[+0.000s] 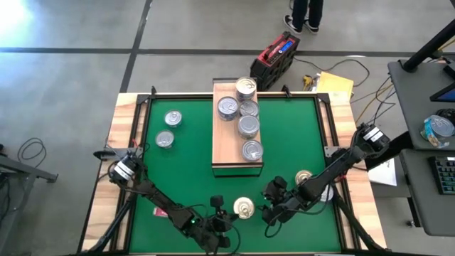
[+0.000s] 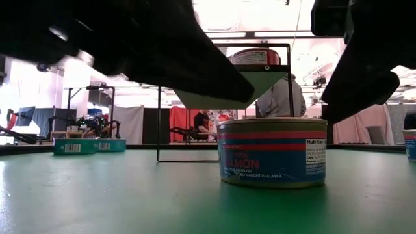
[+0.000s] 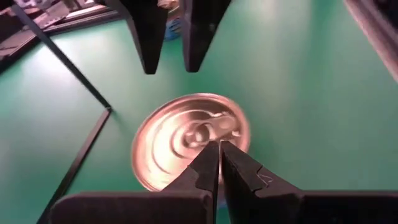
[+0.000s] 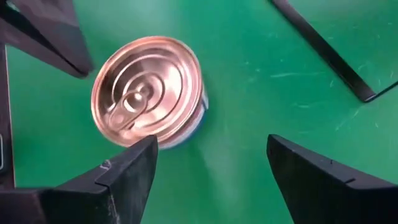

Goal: Stack canned seafood by type on shelf
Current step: Stack the top dark blue tuna can on top of the dark blue can on the shelf

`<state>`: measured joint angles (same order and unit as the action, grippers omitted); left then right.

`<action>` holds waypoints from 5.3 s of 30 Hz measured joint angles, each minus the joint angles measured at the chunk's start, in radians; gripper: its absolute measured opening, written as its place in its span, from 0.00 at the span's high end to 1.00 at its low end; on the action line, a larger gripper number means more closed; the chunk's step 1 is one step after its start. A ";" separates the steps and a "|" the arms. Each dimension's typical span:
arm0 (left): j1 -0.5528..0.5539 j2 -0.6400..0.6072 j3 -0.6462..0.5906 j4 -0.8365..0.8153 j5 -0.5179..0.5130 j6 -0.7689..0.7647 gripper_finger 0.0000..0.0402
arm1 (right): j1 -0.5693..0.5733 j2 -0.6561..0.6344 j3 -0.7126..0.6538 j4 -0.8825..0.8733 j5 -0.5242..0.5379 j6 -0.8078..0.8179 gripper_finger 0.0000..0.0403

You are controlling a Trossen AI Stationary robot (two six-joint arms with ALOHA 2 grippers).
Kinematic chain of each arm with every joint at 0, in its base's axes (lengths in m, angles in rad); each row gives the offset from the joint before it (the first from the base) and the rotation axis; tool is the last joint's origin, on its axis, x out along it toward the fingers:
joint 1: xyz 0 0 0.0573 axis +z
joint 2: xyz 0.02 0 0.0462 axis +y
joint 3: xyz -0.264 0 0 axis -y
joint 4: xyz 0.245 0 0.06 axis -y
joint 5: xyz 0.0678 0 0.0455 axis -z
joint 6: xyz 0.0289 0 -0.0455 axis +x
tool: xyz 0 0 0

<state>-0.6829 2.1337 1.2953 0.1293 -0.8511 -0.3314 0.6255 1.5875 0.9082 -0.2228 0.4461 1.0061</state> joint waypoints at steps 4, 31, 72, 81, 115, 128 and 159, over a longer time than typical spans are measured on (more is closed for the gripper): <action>0.021 0.019 0.000 -0.009 0.008 -0.025 1.00 | -0.023 -0.001 -0.022 0.053 -0.012 -0.009 0.28; -0.006 0.023 -0.001 -0.061 0.023 -0.155 1.00 | -0.135 0.000 -0.085 0.301 -0.233 -0.004 0.21; -0.030 0.025 -0.002 -0.027 0.027 -0.202 1.00 | -0.142 0.200 -0.128 0.788 -0.356 -0.008 0.52; -0.033 0.028 -0.002 0.010 0.006 -0.151 1.00 | -0.142 0.194 -0.128 0.779 -0.369 0.005 0.54; -0.101 -0.038 0.192 -0.296 -0.213 0.017 1.00 | -0.056 -0.091 -0.126 0.402 -0.365 -0.066 0.55; -0.097 -0.205 0.021 -0.229 -0.063 0.198 1.00 | 0.011 -0.290 -0.126 0.344 -0.198 -0.186 0.56; -0.028 -0.560 -0.520 0.282 -0.338 0.717 1.00 | -0.346 -0.640 -0.126 0.242 -0.216 -0.399 0.56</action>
<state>-0.7109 1.5738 0.7752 0.4116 -1.1888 0.3860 0.2796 0.9471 0.7822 0.0196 0.2303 0.6073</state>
